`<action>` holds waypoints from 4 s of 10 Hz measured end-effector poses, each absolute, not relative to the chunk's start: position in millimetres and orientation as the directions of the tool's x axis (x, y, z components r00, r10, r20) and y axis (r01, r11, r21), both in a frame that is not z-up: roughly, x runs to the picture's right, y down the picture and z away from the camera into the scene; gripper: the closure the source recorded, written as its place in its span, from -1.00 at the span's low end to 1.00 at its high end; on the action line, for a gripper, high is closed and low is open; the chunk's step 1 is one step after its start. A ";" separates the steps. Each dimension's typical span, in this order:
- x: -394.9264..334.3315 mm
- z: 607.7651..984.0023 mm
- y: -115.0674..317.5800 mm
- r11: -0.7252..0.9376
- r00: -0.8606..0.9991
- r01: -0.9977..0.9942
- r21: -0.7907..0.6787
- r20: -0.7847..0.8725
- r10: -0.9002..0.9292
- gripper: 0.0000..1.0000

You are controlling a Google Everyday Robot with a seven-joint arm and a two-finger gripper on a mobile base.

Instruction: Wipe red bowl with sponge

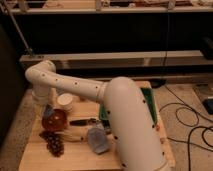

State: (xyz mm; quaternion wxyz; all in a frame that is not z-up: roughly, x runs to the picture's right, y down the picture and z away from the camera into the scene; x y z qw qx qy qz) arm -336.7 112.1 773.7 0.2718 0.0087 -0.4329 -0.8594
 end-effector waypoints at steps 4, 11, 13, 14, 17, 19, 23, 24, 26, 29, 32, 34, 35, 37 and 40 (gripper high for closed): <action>-346.5 756.4 133.7 -0.501 -0.878 0.415 0.759 0.190 -0.439 0.93; -316.6 756.3 162.9 -0.481 -0.876 0.432 0.763 0.228 -0.425 0.93; -305.3 758.6 167.6 -0.468 -0.867 0.450 0.760 0.248 -0.432 0.93; -299.0 760.4 169.4 -0.461 -0.862 0.461 0.758 0.259 -0.436 0.93; -282.0 769.1 171.0 -0.438 -0.842 0.497 0.749 0.296 -0.451 0.93; -273.5 774.4 166.1 -0.429 -0.830 0.517 0.741 0.309 -0.465 0.93; -271.8 762.9 124.3 -0.462 -0.820 0.525 0.715 0.280 -0.499 0.93; -281.2 757.7 114.5 -0.483 -0.830 0.507 0.714 0.256 -0.495 0.93; -305.1 751.1 113.9 -0.516 -0.853 0.469 0.717 0.217 -0.474 0.93; -329.6 746.3 127.0 -0.542 -0.879 0.419 0.728 0.177 -0.442 0.93; -333.0 739.9 149.3 -0.550 -0.894 0.390 0.739 0.162 -0.417 0.93; -322.9 739.9 165.9 -0.542 -0.896 0.392 0.743 0.174 -0.409 0.93; -316.7 740.2 175.1 -0.537 -0.895 0.395 0.746 0.182 -0.406 0.93; -297.7 743.0 190.4 -0.524 -0.891 0.411 0.746 0.207 -0.405 0.93; -267.6 746.5 193.2 -0.496 -0.867 0.455 0.739 0.241 -0.437 0.93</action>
